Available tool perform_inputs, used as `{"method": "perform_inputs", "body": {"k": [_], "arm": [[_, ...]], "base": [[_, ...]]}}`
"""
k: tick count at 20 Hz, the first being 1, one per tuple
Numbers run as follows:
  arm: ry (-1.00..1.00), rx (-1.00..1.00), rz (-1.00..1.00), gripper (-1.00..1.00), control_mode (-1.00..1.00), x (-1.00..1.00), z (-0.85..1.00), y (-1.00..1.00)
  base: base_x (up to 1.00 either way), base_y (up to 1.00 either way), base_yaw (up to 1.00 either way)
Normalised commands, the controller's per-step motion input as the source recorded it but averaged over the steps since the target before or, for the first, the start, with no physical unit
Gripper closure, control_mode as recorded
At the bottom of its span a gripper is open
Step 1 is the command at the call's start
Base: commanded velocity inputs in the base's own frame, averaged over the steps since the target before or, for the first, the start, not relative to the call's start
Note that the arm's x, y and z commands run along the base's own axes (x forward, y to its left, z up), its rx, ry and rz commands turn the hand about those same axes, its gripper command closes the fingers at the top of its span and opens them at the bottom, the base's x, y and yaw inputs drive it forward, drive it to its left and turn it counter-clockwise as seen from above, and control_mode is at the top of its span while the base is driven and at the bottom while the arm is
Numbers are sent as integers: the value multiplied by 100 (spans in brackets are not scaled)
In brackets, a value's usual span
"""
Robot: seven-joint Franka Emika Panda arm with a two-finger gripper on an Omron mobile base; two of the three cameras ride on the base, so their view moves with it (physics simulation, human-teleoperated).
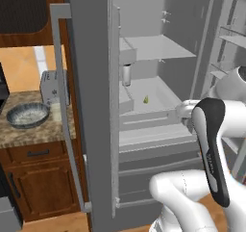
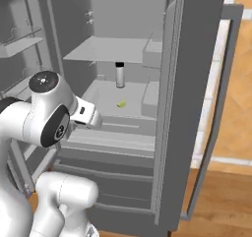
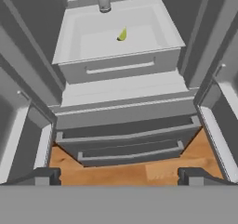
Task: Grab a lemon wedge from the fridge and one ice cube from the ice bowl, and put them in the glass of lemonade.
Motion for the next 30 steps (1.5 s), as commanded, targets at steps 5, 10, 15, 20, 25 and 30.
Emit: {"method": "perform_inputs", "body": {"k": [5,10,15,20,25,30], "arm": [[0,0,0,-100,100,0,0,0],[0,0,0,-100,100,0,0,0],[0,0,0,-100,100,0,0,0],[1,-4,-2,-100,-100,77,-58,22],[3,-1,-6,-100,-100,100,-74,12],[6,0,-7,-100,-100,100,-40,-4]], "base": [[67,10,-8],[59,24,-8],[43,25,0],[0,0,0],[0,0,0],[0,0,0]]}}
